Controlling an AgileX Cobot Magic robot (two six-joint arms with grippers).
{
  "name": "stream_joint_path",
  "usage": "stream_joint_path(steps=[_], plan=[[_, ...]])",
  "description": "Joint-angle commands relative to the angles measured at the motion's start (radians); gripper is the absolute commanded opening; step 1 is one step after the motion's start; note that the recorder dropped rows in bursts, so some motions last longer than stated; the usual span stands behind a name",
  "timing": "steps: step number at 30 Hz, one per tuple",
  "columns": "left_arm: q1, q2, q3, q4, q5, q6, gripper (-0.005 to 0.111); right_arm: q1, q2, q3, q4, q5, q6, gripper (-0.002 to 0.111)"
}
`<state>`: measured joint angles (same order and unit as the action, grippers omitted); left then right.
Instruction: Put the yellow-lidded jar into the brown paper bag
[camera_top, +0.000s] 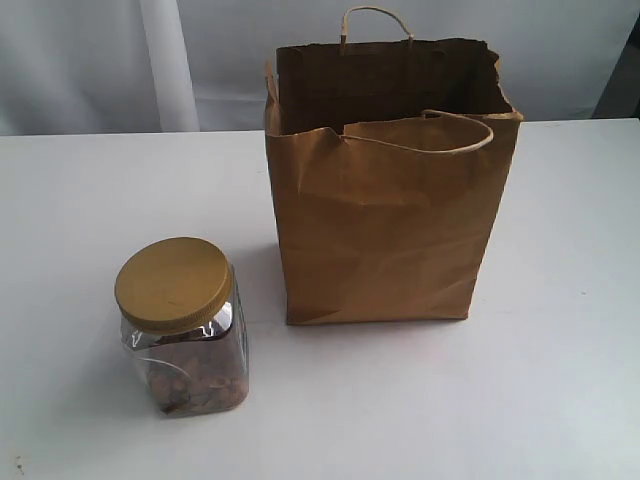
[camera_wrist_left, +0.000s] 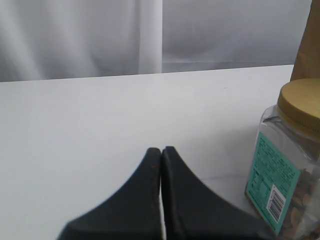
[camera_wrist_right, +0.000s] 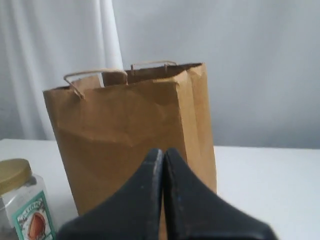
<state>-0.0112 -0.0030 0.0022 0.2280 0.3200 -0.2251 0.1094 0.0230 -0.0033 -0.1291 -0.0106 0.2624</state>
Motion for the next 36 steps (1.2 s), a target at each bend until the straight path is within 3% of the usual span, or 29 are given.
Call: stream_joint_path(steps=[1,12,16,19,22,27,32,36], plan=[[-0.005,0.003,-0.002,-0.004,-0.009,-0.004,0.001,-0.007,-0.005,0.003,-0.008,-0.096,0.000,0.000],[-0.005,0.003,-0.002,-0.004,-0.009,-0.004,0.001,-0.007,-0.005,0.003,0.049,-0.170,0.033,0.000],[-0.005,0.003,-0.002,-0.004,-0.009,-0.004,0.001,-0.007,0.070,-0.176,0.040,0.099,0.033,0.000],[-0.005,0.003,-0.002,-0.004,-0.009,-0.004,0.001,-0.007,0.239,-0.401,0.040,0.413,-0.015,0.000],[-0.005,0.003,-0.002,-0.004,-0.009,-0.004,0.001,-0.005,0.384,-0.566,0.040,0.612,-0.032,0.000],[-0.005,0.003,-0.002,-0.004,-0.009,-0.004,0.001,-0.005,0.625,-0.835,0.049,0.791,-0.262,0.000],[-0.005,0.003,-0.002,-0.004,-0.009,-0.004,0.001,0.001,0.816,-1.061,0.095,1.076,-0.274,0.000],[-0.005,0.003,-0.002,-0.004,-0.009,-0.004,0.001,0.105,0.947,-1.249,0.116,1.138,-0.310,0.000]])
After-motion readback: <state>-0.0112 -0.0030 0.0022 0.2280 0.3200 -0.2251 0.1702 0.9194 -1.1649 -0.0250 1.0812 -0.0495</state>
